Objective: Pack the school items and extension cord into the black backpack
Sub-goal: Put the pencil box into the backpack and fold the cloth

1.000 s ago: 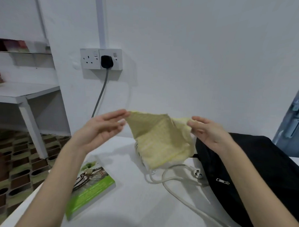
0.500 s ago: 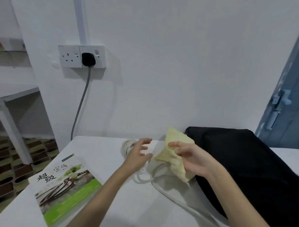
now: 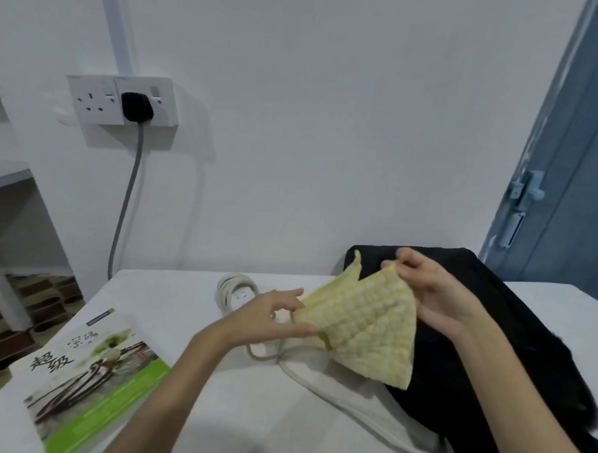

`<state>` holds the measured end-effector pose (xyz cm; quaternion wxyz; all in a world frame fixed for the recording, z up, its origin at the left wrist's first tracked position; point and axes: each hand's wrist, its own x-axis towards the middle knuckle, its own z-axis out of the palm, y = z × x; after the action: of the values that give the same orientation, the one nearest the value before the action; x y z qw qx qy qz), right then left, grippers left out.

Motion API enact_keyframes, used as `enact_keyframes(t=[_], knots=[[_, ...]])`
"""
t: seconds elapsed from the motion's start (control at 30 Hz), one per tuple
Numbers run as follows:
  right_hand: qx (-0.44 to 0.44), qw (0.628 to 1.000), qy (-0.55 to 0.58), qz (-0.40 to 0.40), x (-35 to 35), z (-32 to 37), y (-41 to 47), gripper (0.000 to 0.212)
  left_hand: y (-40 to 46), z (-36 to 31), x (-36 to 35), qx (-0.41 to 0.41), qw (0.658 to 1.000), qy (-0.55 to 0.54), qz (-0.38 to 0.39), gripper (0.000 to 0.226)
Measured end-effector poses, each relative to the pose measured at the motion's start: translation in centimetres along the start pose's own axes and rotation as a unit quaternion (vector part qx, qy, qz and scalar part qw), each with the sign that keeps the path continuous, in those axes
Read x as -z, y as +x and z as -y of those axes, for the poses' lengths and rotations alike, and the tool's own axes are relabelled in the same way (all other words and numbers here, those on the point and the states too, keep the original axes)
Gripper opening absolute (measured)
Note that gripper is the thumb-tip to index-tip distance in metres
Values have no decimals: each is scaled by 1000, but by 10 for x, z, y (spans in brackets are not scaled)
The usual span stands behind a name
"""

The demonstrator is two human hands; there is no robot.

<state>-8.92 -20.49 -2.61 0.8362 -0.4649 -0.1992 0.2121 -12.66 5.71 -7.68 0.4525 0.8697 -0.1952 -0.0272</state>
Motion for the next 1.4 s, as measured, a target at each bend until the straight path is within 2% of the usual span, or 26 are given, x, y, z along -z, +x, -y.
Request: enact_keyframes(t=[0.1,0.17,0.23,0.3,0.37,0.43,0.47,0.53,0.57,0.6,0.63,0.7,0.73,0.8,0.87,0.93,0.97,1.0,1.03,1.1,1.13,1.17,1.2,1.27,1.33,1.4], knots=[[32,993,104,-54,1,10,4,46,-15,-7,25,-2,999,47,2,27],[53,980,167,-96,6,17,8,42,-27,-11,41,23,997,71,14,32],[68,970,199,-120,12,20,11,51,-40,-13,56,45,996,70,26,33],[68,970,203,-117,20,21,15,63,-50,-10,72,74,994,83,23,32],[52,978,162,-118,27,20,19,58,-60,-2,87,111,989,99,17,41],[41,979,114,-164,30,20,24,44,-71,4,103,130,988,85,21,55],[43,975,110,-187,34,19,26,49,-76,9,110,132,988,82,15,56],[49,968,113,-218,44,15,29,66,-86,9,117,127,990,65,-10,30],[50,967,99,-228,46,14,30,54,-89,9,119,123,990,62,-23,11],[55,964,82,-247,48,12,32,30,-91,12,121,120,990,61,-36,11],[63,962,66,-258,47,9,33,9,-92,17,122,121,989,68,-52,26],[70,966,39,-244,48,7,36,9,-94,28,122,128,977,102,-138,35],[67,973,29,-221,42,9,34,3,-94,31,122,121,967,104,-200,31],[38,984,-41,-168,33,11,26,35,-96,31,119,88,947,21,-310,20],[-21,983,-150,-101,17,10,16,45,-99,27,117,30,929,-91,-358,17],[-83,969,-227,58,-8,1,6,40,-102,23,114,-25,911,-174,-374,33],[-118,948,-251,155,-24,-3,2,31,-102,21,113,-45,899,-207,-383,45],[-153,913,-278,257,-40,-8,-2,19,-103,20,113,-60,887,-233,-394,54],[-187,859,-306,366,-56,-14,-5,10,-103,20,114,-72,876,-254,-404,57],[-243,754,-331,512,-77,-22,-7,13,-103,18,116,-93,852,-299,-419,41],[-258,728,-333,541,-84,-25,-6,14,-106,16,116,-104,843,-325,-415,25],[-249,732,-333,540,-89,-27,-4,12,-107,14,116,-119,836,-354,-403,16],[-218,760,-339,509,-94,-29,-1,9,-109,13,114,-130,831,-377,-388,18],[-136,838,-359,387,-100,-34,7,13,-107,9,107,-128,834,-400,-357,23],[-72,888,-363,274,-105,-42,18,15,-100,4,98,-122,854,-398,-313,20],[-12,908,-364,205,-113,-53,28,15,-90,-5,87,-89,894,-327,-292,15]])
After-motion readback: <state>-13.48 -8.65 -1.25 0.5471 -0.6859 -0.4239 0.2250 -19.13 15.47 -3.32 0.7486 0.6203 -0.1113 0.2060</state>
